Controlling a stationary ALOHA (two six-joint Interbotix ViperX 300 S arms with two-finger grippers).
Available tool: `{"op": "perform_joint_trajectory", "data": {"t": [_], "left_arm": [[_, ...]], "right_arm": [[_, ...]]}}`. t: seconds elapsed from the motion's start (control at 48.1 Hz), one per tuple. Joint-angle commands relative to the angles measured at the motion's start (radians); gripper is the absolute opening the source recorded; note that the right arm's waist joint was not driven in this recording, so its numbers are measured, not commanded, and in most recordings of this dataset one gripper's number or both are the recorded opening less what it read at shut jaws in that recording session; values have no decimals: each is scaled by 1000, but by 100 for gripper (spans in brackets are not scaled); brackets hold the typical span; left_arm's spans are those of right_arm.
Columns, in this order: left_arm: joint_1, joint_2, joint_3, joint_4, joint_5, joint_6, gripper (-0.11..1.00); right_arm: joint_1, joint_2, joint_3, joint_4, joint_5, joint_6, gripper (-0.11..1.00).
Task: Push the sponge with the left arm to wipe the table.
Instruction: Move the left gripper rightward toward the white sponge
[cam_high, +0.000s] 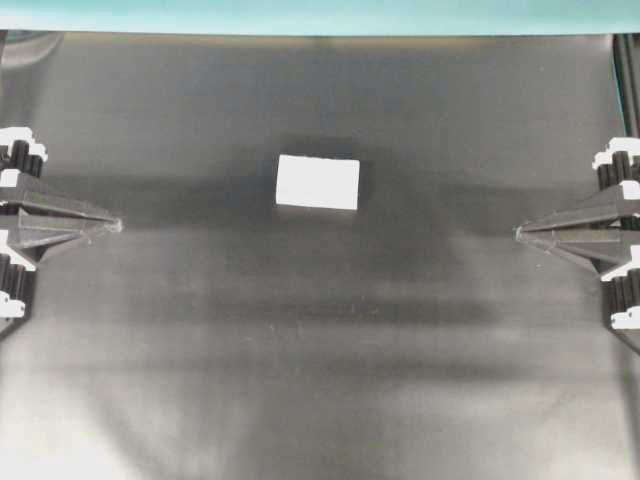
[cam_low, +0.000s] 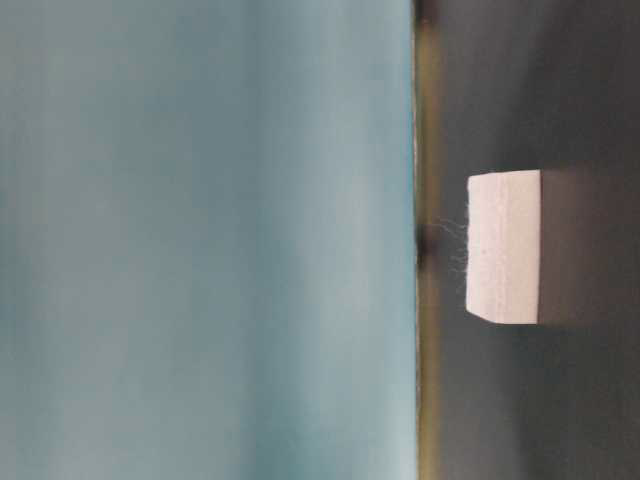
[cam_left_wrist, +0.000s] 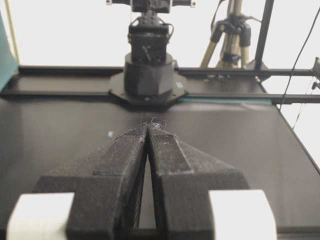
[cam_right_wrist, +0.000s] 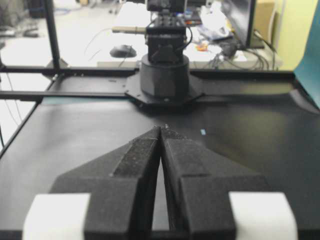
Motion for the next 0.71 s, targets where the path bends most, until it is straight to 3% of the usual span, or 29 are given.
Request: {"op": "perform_joint_trajectory", "data": {"t": [0.0,0.083,0.208,0.416,0.686], "left_arm": [[2,77,-3,40,0,-20,5],[5,153,-14,40,-8,-38,2],[25,278,-54,40,-26,-54,0],[94,462,-132,40,-74,-71,0],[158,732,-310,40,-97,-110,1]], "right_arm": [[0,14,8,2,-3,-11,3],[0,9,35,2,8,-14,11],[0,-3,46,2,40,-8,0],[0,-29,55,2,89,-2,0],[0,-51,81,2,97,2,0]]}}
